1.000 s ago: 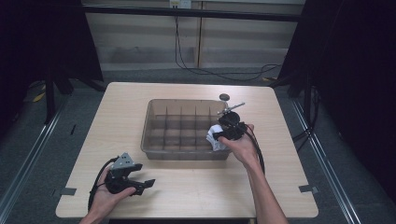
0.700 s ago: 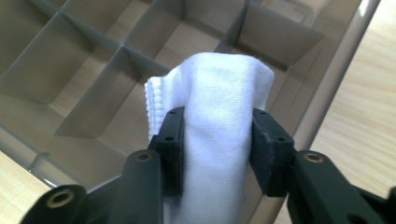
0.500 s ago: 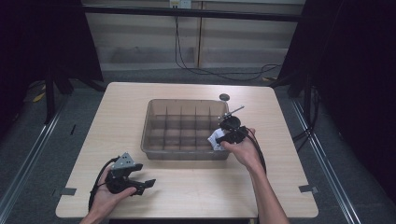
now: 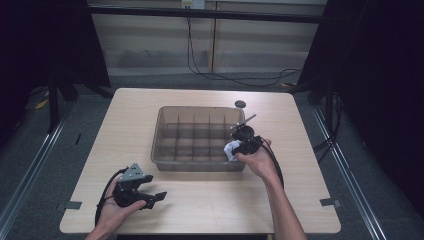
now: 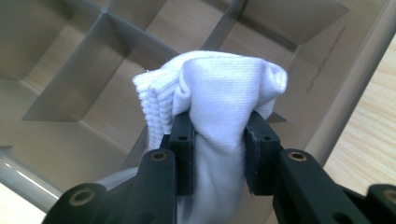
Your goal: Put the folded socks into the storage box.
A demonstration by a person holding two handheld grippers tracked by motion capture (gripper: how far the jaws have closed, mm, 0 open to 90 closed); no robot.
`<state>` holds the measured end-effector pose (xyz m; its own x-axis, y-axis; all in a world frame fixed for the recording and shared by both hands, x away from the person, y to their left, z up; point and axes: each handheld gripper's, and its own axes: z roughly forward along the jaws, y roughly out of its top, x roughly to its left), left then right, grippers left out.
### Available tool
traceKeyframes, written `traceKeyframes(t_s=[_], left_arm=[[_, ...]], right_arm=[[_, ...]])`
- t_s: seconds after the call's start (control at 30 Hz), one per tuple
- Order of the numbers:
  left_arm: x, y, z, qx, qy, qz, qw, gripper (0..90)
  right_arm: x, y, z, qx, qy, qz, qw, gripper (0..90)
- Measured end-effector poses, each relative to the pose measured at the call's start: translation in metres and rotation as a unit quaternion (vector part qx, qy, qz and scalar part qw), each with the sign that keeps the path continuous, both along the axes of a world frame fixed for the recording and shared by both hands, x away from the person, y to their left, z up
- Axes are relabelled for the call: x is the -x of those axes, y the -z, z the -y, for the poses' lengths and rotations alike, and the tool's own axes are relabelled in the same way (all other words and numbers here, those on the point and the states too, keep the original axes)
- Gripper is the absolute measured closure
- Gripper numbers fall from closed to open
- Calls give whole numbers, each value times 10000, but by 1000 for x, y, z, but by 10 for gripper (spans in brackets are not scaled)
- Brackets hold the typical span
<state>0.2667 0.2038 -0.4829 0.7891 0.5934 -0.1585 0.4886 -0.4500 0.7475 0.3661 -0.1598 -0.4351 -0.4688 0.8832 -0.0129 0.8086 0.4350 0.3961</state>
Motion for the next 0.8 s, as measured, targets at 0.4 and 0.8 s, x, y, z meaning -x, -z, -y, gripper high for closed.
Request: traceKeyframes(t_s=[0.4,0.8], left_arm=[[0,0,-1,12,4,-17,10000,196],[0,0,0,1,19,-7,10000,196]], right_arm=[[9,-11,2,-119,-146,368,9991,559],[3,-25,10,-739,-65,873,9934,457]])
